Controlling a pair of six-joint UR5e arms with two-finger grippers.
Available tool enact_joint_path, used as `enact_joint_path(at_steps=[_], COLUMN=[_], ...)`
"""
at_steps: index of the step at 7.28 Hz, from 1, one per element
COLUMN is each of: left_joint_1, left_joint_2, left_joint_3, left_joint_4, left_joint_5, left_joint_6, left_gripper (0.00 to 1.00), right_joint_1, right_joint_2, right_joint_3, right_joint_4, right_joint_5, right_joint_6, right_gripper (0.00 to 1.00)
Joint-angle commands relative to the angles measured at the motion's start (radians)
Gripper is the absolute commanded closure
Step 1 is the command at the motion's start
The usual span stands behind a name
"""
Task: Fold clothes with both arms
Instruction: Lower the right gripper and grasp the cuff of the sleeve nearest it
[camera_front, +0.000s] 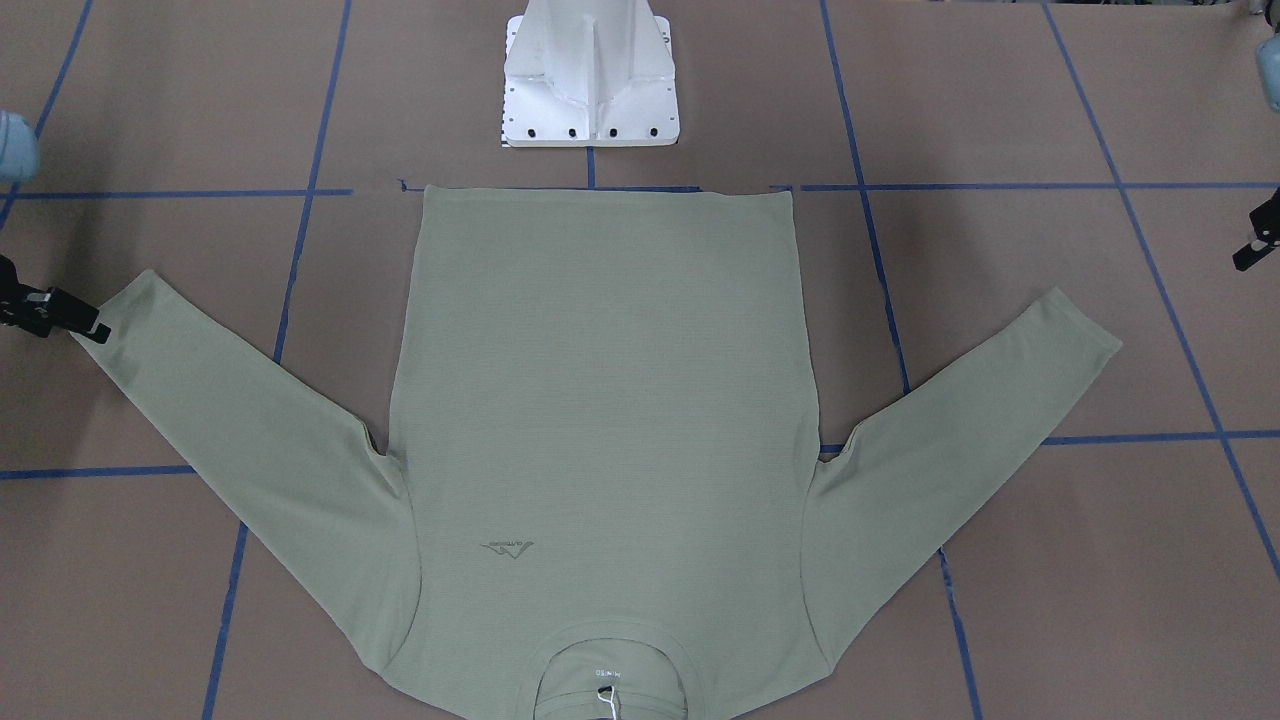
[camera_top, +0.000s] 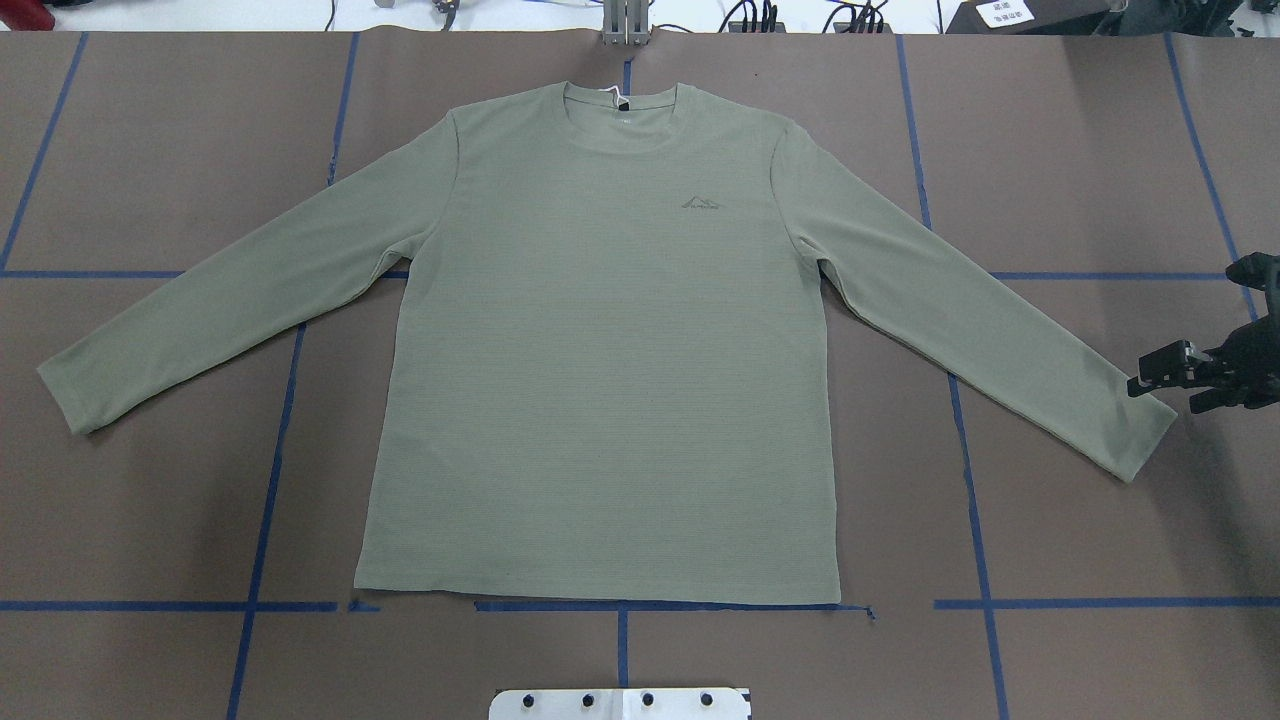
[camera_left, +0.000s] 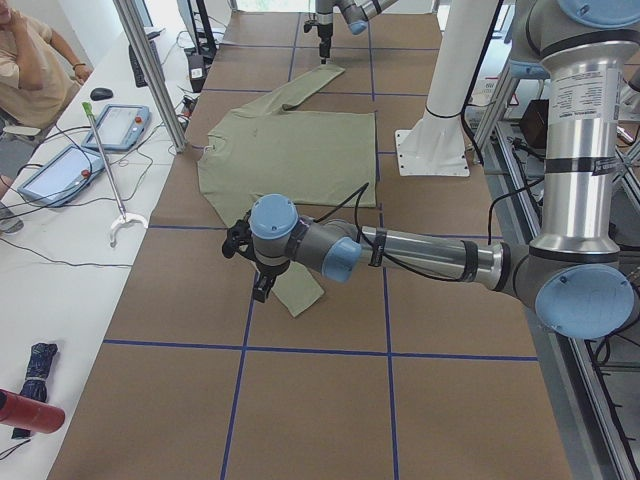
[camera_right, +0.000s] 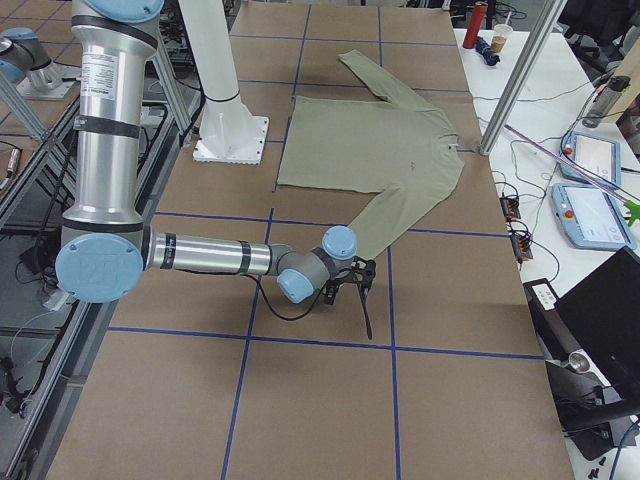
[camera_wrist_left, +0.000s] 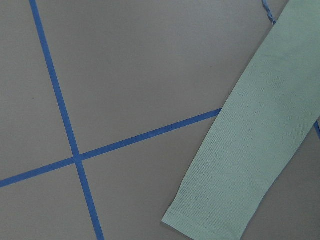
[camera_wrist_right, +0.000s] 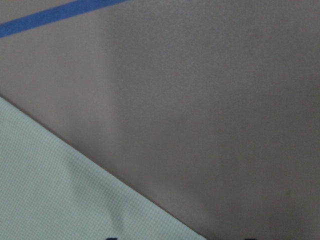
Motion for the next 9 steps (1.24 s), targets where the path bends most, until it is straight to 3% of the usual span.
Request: enact_joint_path(at_steps=[1, 2, 3, 4, 5, 7, 9], left_joint_1=[0.0, 0.0, 0.0, 0.0, 0.0, 0.0, 0.0], left_joint_2=[0.0, 0.0, 0.0, 0.0, 0.0, 0.0, 0.002], left_joint_3=[-0.002, -0.003, -0.005, -0.005, -0.005, -0.005, -0.005], left_joint_4=[0.0, 0.0, 0.0, 0.0, 0.0, 0.0, 0.0], left_joint_5=[0.0, 0.0, 0.0, 0.0, 0.0, 0.0, 0.0], left_joint_6=[-0.001, -0.001, -0.001, -0.001, -0.001, -0.001, -0.001], left_gripper=[0.0, 0.0, 0.0, 0.0, 0.0, 0.0, 0.0], right_joint_1=[-0.001, -0.001, -0.001, -0.001, -0.001, -0.001, 0.002], right_joint_2=[-0.006, -0.006, -0.006, -0.008, -0.008, -0.008, 0.002], right_joint_3=[-0.006, -0.015, -0.014, -0.015, -0.014, -0.008, 0.096], right_joint_4=[0.0, 0.002, 0.003, 0.008, 0.009, 0.012, 0.023], right_joint_5=[0.0, 0.0, 0.001, 0.0, 0.001, 0.006, 0.069], right_joint_6=[0.014, 0.014, 0.015, 0.022, 0.026, 0.026, 0.099], right_gripper=[0.26, 0.3, 0.4, 0.75, 1.0, 1.0, 1.0])
